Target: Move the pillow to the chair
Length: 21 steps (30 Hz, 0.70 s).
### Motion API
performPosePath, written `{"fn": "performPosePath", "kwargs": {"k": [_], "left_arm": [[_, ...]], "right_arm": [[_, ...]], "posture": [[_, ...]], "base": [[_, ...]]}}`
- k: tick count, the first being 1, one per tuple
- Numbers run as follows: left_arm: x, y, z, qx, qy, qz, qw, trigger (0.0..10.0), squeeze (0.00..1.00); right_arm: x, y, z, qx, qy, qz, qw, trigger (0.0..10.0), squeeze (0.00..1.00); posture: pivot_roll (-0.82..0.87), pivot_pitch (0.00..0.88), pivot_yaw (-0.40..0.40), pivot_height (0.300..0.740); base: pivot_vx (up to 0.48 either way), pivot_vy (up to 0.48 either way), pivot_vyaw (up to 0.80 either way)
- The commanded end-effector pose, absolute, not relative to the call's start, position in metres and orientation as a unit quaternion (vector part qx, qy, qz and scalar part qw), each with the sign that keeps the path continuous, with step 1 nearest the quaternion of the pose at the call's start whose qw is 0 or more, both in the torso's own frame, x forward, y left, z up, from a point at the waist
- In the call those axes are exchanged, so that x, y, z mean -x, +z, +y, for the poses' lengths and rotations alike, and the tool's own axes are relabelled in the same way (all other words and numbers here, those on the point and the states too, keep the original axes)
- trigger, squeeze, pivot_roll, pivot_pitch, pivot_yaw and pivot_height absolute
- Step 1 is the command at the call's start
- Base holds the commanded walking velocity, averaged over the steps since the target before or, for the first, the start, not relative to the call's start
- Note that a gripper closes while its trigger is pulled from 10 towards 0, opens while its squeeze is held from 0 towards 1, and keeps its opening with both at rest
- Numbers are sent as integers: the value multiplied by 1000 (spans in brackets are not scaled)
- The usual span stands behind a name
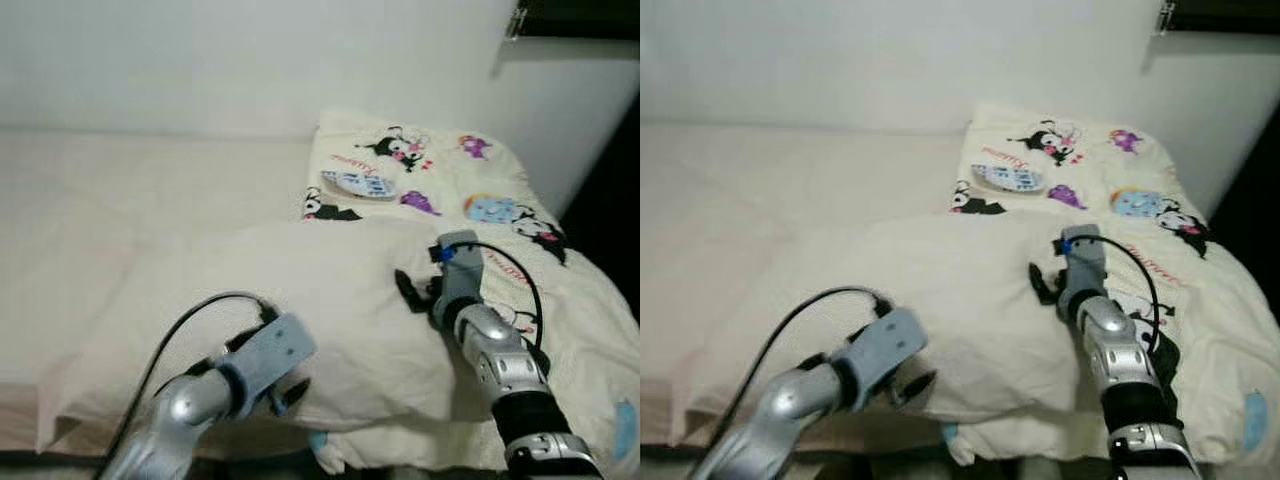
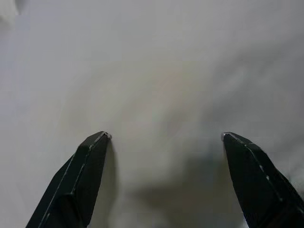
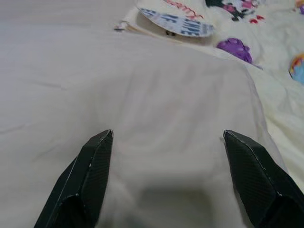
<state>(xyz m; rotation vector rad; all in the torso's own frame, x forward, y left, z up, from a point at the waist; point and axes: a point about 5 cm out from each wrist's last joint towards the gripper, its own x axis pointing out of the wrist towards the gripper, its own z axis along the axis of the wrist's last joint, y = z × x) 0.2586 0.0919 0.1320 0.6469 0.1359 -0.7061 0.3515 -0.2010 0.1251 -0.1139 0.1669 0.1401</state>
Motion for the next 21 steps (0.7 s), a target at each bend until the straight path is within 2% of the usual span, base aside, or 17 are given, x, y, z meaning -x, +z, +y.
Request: {"fn": "performPosePath", "kwargs": {"k": [1,9,10,17,21], "left_arm": [[-266,121,93,-340,-329,85,877,10000,0],[-275,112,97,-356,-310,109,875,10000,0],[-278,104,108,-389,-291,135,863,10000,0],[-289,100,128,-454,-240,157,843,10000,0],[-292,99,132,-471,-231,159,837,10000,0]], "right_arm": [[-352,129,-197,66,73,80,992,10000,0],[-354,140,-195,53,76,58,994,10000,0],[-354,142,-194,45,81,54,994,10000,0],[-353,142,-189,39,90,54,994,10000,0],[-353,144,-188,35,93,52,994,10000,0]], "posture": [[18,0,-53,430],[10,0,-51,410],[11,0,-53,410],[11,0,-54,410],[11,0,-55,410]], "base": [[0,0,0],[0,0,0],[0,0,0],[0,0,0],[0,0,0]]}}
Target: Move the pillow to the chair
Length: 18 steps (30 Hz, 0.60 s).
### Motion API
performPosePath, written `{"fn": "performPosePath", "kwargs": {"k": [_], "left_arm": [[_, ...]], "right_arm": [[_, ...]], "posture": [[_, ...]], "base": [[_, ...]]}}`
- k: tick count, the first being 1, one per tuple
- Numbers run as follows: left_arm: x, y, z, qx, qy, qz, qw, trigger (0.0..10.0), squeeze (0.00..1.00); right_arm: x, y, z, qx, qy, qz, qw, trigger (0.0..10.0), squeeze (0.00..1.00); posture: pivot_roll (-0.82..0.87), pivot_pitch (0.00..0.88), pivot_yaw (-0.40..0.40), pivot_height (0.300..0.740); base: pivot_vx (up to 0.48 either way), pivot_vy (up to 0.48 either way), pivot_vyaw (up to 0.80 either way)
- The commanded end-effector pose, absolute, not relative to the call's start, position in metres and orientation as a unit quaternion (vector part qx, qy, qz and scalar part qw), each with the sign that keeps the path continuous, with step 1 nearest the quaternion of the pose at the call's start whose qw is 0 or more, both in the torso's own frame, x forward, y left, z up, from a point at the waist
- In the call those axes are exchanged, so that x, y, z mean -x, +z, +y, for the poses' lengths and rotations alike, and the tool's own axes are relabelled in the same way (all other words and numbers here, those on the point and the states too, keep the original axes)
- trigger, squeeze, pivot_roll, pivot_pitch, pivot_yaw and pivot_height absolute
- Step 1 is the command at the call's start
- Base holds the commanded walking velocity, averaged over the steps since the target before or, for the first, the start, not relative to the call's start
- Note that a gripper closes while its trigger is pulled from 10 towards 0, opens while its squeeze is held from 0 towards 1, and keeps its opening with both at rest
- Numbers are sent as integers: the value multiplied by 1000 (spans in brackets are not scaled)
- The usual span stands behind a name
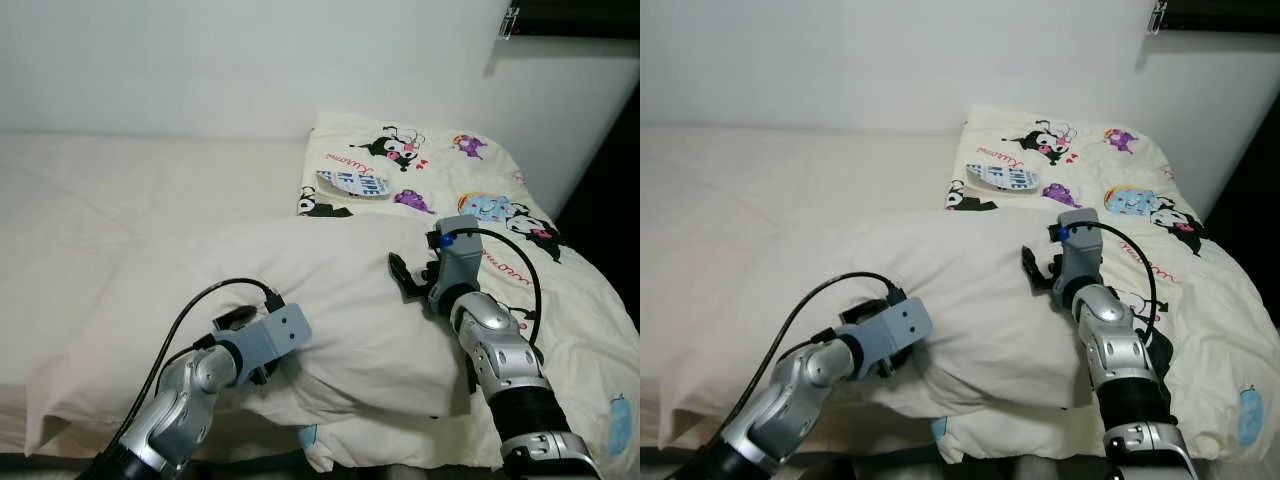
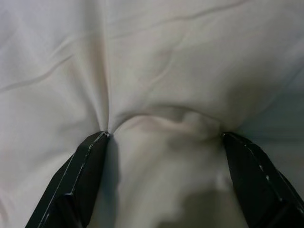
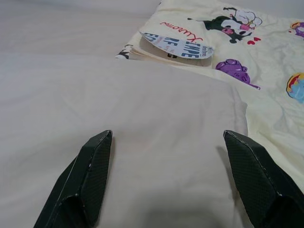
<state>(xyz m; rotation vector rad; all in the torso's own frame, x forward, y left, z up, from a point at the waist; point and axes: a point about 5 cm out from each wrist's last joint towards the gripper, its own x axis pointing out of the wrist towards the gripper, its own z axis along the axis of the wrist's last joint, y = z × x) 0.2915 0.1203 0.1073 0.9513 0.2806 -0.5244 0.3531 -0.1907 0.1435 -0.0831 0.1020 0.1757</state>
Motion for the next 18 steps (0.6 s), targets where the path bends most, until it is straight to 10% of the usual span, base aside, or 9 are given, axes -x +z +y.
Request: {"fn": "performPosePath", "kwargs": {"k": [1,6,7,18], "left_arm": [[-293,99,132,-476,-226,158,835,10000,0],[-298,98,132,-493,-211,156,829,10000,0],[-299,97,132,-498,-207,159,827,78,0],[-303,94,134,-508,-199,164,822,0,0]], "right_arm": [[-353,145,-188,34,94,51,994,10000,0],[-353,149,-187,31,95,47,994,10000,0],[-353,150,-188,30,95,45,994,10000,0],[-353,154,-182,20,103,41,994,10000,0]], "posture": [[8,0,-54,410],[6,0,-52,410],[5,0,-53,410],[6,0,-52,410]], "base": [[0,0,0],[0,0,0],[0,0,0],[0,0,0]]}}
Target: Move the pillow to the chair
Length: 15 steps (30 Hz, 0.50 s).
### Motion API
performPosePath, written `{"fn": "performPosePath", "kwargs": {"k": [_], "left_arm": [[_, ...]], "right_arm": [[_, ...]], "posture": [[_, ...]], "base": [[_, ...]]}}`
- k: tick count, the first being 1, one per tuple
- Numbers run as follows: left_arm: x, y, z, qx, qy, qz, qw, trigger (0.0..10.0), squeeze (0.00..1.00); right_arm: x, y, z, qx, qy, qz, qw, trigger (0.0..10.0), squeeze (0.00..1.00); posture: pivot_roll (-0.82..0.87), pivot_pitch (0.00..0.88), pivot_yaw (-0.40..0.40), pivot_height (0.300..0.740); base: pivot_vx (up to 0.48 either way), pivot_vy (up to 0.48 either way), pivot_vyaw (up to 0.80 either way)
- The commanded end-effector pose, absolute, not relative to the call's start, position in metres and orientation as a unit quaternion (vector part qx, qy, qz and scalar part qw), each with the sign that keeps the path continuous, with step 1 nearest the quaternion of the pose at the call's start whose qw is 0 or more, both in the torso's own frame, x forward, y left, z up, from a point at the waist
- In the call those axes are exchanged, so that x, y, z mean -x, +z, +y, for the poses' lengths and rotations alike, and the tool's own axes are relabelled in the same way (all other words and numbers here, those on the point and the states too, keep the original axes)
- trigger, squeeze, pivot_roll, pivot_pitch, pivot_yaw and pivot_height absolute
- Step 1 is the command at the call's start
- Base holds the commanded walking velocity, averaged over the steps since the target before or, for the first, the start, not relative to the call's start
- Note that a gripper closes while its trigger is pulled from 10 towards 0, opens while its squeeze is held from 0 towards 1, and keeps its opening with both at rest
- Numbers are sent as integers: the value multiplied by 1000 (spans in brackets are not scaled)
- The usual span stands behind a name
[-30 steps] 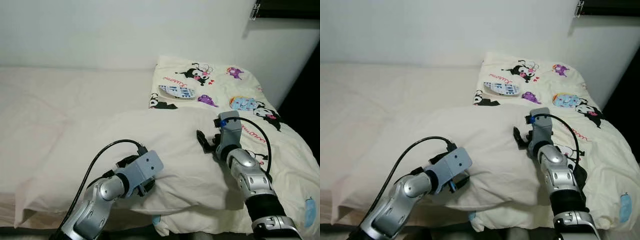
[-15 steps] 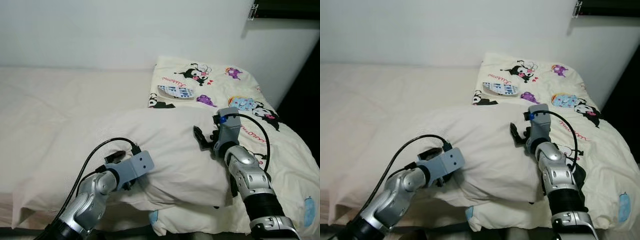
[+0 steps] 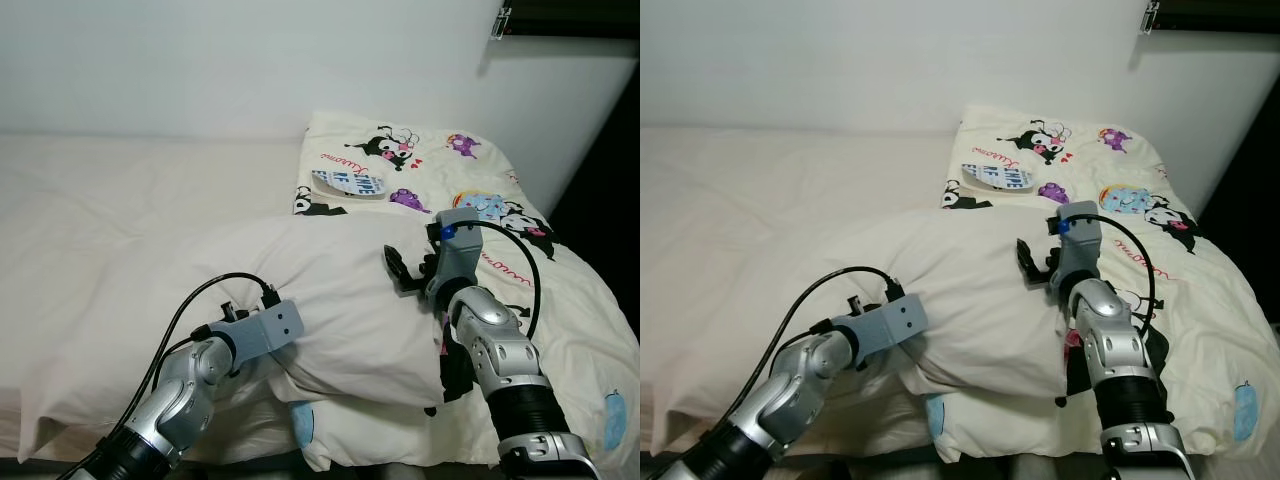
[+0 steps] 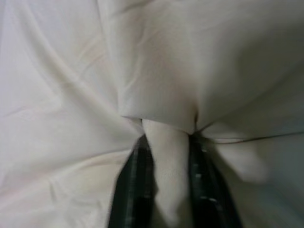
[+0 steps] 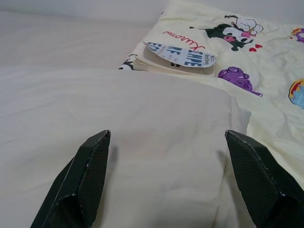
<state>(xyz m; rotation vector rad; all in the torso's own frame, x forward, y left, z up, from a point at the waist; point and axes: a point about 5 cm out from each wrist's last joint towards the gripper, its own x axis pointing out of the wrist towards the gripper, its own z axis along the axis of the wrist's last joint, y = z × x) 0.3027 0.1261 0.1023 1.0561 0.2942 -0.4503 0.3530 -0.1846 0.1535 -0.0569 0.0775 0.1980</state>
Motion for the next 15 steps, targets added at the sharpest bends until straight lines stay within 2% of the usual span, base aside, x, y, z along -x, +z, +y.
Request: {"fn": "performPosePath", "kwargs": {"k": [1,12,13,15], "left_arm": [[-303,93,134,-508,-198,164,822,0,0],[-305,93,135,-494,-183,154,836,0,0],[-307,95,136,-461,-175,152,857,0,0],[-313,110,141,-317,-137,135,929,0,0]], "right_arm": [[-353,154,-182,19,104,41,994,10000,0],[-350,155,-172,5,131,40,991,10000,0],[-349,155,-167,-8,146,37,988,10000,0],[-345,155,-156,-30,177,31,983,10000,0]], "posture": [[6,0,-52,410],[9,0,-51,410],[10,0,-50,410],[13,0,-51,410]], "base": [[0,0,0],[0,0,0],[0,0,0],[0,0,0]]}}
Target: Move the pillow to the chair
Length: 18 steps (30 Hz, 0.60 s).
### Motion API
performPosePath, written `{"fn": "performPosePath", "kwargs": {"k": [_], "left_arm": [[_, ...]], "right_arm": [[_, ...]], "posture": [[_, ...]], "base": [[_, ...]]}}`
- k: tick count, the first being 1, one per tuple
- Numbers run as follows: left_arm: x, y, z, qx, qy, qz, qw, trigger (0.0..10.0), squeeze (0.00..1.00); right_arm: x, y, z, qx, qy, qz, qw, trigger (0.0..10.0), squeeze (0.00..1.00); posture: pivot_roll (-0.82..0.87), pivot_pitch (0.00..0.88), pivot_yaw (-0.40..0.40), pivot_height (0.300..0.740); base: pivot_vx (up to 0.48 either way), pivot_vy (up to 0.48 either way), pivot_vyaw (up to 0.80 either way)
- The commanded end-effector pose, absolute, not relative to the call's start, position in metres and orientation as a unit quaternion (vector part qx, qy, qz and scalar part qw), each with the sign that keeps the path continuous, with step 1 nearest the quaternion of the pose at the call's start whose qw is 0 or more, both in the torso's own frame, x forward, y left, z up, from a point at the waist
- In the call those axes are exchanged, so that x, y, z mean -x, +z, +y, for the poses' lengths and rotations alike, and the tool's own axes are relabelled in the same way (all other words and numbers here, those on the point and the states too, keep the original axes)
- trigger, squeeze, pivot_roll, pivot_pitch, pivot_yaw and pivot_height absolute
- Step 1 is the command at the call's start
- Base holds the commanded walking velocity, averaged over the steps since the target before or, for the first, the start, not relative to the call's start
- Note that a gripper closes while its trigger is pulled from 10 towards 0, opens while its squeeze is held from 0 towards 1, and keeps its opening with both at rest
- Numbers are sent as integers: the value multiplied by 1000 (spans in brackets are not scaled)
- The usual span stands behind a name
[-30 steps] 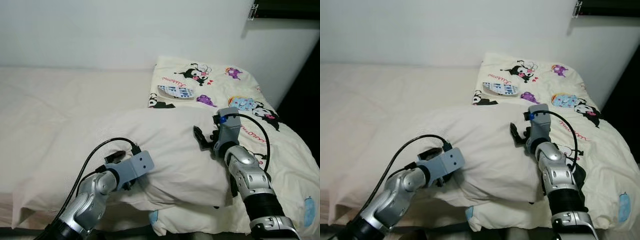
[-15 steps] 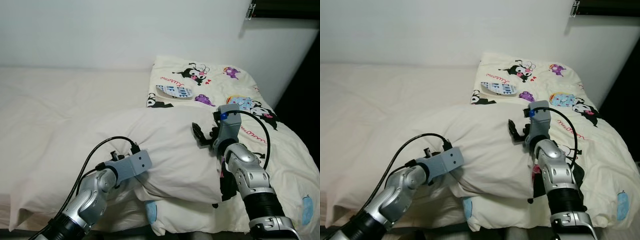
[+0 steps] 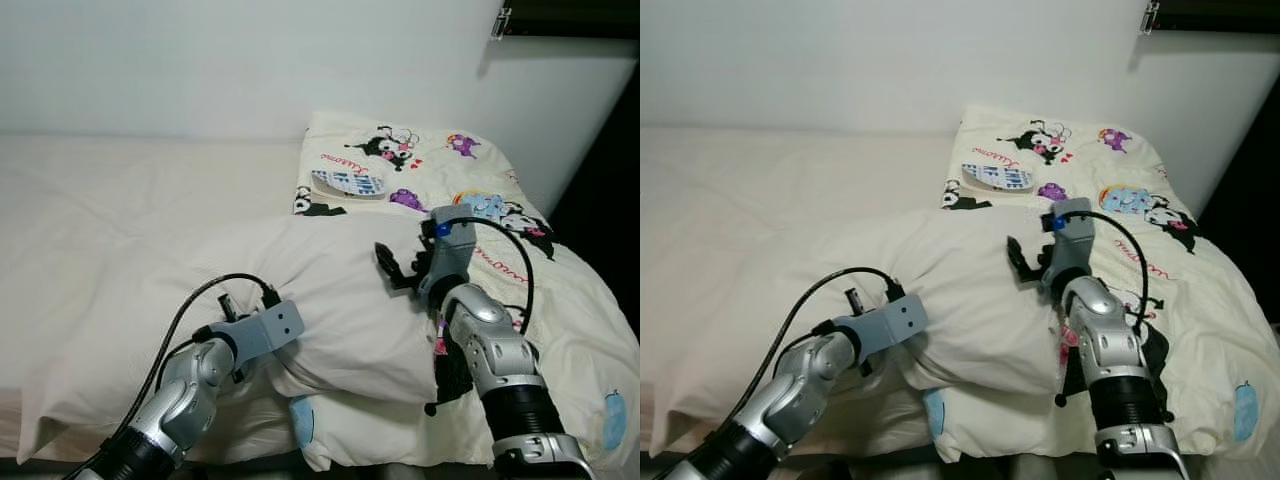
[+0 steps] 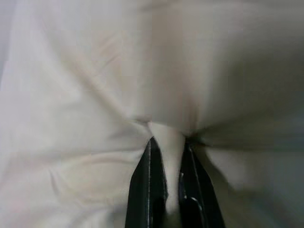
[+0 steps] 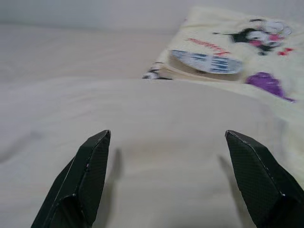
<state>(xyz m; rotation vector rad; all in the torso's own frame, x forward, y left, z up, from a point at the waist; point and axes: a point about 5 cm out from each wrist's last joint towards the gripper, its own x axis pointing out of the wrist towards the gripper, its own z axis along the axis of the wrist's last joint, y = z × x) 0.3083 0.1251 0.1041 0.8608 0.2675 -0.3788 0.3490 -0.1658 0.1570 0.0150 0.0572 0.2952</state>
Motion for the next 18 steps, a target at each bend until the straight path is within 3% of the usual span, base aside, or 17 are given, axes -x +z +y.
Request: {"fn": "performPosePath", "kwargs": {"k": [1,3,5,7,8,9,18], "left_arm": [[-313,110,141,-317,-137,135,929,0,0],[-317,147,145,-95,-105,62,988,0,0],[-317,147,145,-95,-105,62,988,0,0],[-313,186,152,62,-92,-30,993,0,0],[-313,186,152,62,-92,-30,993,0,0],[-310,198,155,84,-89,-58,991,10000,0],[-300,216,173,103,-34,-122,987,10000,0]], "right_arm": [[-345,155,-156,-30,177,31,983,10000,0],[-341,153,-150,-47,201,33,978,10000,0],[-341,153,-150,-47,201,33,978,10000,0],[-340,152,-147,-55,212,33,975,10000,0],[-340,152,-147,-55,212,33,975,10000,0],[-340,152,-147,-58,213,31,975,10000,0],[-338,154,-142,-72,227,15,971,10000,0]], "posture": [[13,0,-51,410],[19,0,-51,415],[19,0,-51,415],[24,0,-49,425],[24,0,-49,425],[25,0,-50,430],[33,0,-51,465]], "base": [[0,0,0],[0,0,0],[0,0,0],[0,0,0],[0,0,0],[0,0,0],[0,0,0]]}}
